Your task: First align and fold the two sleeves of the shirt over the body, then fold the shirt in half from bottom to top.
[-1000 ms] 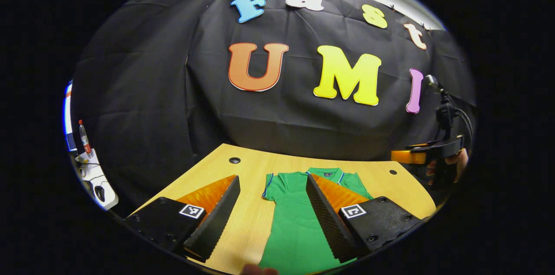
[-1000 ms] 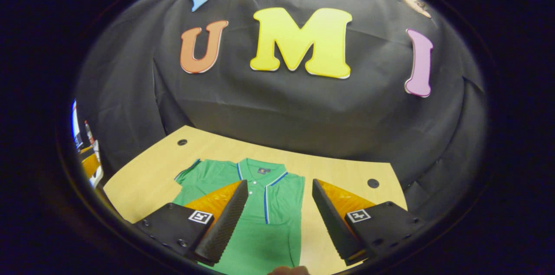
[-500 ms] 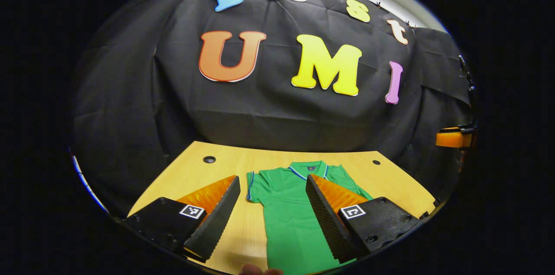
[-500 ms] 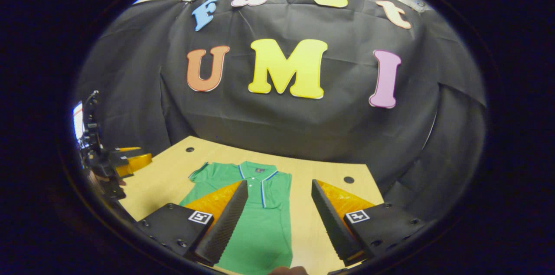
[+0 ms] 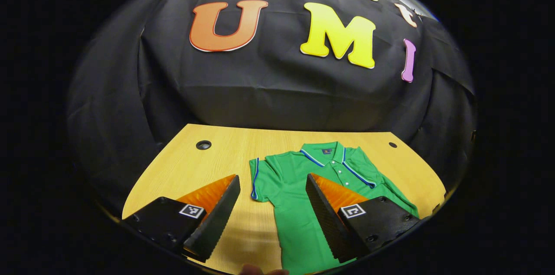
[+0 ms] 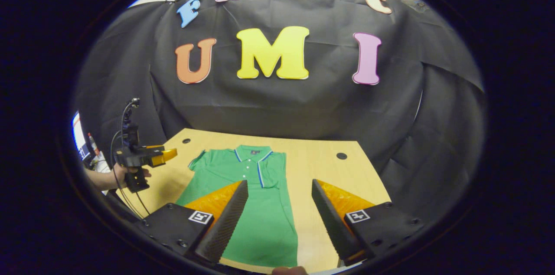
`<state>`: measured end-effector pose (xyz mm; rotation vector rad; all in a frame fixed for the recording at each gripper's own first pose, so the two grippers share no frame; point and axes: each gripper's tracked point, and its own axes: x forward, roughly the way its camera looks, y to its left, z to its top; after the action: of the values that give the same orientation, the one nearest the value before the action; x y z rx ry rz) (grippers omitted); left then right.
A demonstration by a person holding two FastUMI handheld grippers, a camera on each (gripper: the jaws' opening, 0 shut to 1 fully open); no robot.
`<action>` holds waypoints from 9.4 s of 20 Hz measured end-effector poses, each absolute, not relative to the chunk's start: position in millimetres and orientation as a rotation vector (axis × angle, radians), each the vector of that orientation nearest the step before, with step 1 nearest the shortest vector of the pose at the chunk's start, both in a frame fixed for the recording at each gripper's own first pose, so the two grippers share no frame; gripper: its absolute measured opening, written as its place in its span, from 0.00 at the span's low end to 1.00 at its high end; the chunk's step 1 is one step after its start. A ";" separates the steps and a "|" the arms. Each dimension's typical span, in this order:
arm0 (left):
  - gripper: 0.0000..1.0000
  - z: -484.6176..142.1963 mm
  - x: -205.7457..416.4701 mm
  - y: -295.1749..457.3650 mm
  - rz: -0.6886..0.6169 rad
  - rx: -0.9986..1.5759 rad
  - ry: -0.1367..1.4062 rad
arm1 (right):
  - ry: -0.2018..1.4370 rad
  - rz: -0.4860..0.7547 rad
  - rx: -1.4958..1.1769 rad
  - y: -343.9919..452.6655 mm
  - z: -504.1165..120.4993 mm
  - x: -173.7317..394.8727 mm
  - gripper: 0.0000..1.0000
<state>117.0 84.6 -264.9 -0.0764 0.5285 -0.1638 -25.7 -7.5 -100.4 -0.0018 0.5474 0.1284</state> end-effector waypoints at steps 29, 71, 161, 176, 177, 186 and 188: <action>0.21 -420.1 205.2 111.0 -0.170 0.054 0.847 | 0.743 -0.041 0.097 -61.9 -168.7 -41.2 0.95; 0.98 -255.5 -4.0 0.6 -0.244 0.147 0.738 | 0.667 0.225 0.015 -42.4 -176.3 -37.1 0.93; 0.04 -219.8 197.3 10.6 -0.365 -0.038 0.653 | 0.717 0.343 0.026 24.3 -193.1 240.6 0.00; 0.05 -343.7 301.9 -3.4 -0.283 -0.032 0.682 | 0.739 0.265 0.034 33.0 -306.4 343.6 0.00; 0.05 -350.5 306.2 -2.8 -0.272 -0.028 0.682 | 0.740 0.266 0.020 34.6 -313.1 347.5 0.02; 0.75 -365.4 319.5 1.2 -0.188 0.017 0.654 | 0.712 0.207 -0.048 48.6 -339.8 354.7 0.14; 0.99 -354.4 314.1 6.2 -0.159 0.002 0.639 | 0.681 0.174 -0.040 46.4 -331.2 349.5 0.57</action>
<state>314.1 6.2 -354.4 0.0021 0.6390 -0.1588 349.5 46.4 -331.2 -0.0401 0.6815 0.1743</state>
